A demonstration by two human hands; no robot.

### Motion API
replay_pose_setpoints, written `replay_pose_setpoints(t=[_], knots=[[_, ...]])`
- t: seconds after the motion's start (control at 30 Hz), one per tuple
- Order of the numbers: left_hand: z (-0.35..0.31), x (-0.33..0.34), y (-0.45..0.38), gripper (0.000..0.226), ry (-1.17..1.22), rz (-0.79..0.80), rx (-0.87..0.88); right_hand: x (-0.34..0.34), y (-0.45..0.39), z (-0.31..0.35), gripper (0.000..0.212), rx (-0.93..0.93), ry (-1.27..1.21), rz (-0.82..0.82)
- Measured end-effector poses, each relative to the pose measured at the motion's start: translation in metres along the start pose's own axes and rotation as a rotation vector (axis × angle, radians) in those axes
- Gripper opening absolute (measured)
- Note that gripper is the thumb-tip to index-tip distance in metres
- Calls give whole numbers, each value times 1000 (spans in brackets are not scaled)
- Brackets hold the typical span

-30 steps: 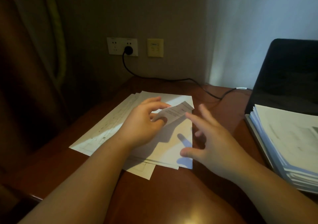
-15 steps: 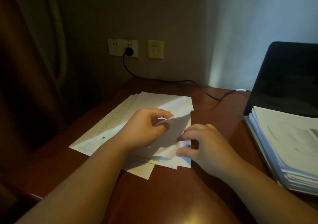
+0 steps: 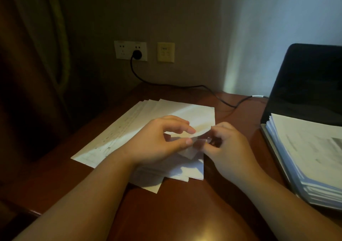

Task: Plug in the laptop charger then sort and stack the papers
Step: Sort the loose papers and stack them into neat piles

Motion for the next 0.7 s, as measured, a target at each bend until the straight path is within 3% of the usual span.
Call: replay_pose_setpoints(t=[0.13, 0.23, 0.3, 0.43, 0.6, 0.7], knots=[[1, 2, 2, 46, -64, 138, -38, -4, 0, -2, 18, 48, -83, -63], [3, 0, -1, 46, -115, -32, -54, -4, 0, -4, 19, 82, -226, -135], [4, -4, -2, 44, -67, -158, -75, -4, 0, -2, 28, 124, -158, -129], [3, -9, -3, 36, 41, -259, -108, -3, 1, -3, 67, 127, -54, -4], [11, -8, -3, 35, -2, -264, -150, -2, 7, -3, 54, -37, 182, 158], [14, -6, -4, 36, -71, -216, -142, 1, 9, -3, 63, -28, 268, 363]])
Point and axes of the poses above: each hand's wrist, its own y-axis away from the middle knuckle, its own x-axis out of the palm, z = x × y, the point moved 2 cm from there along -y, towards the middle knuckle, and after that the axes turned 2 degrees about y, right-handed, at the moved point
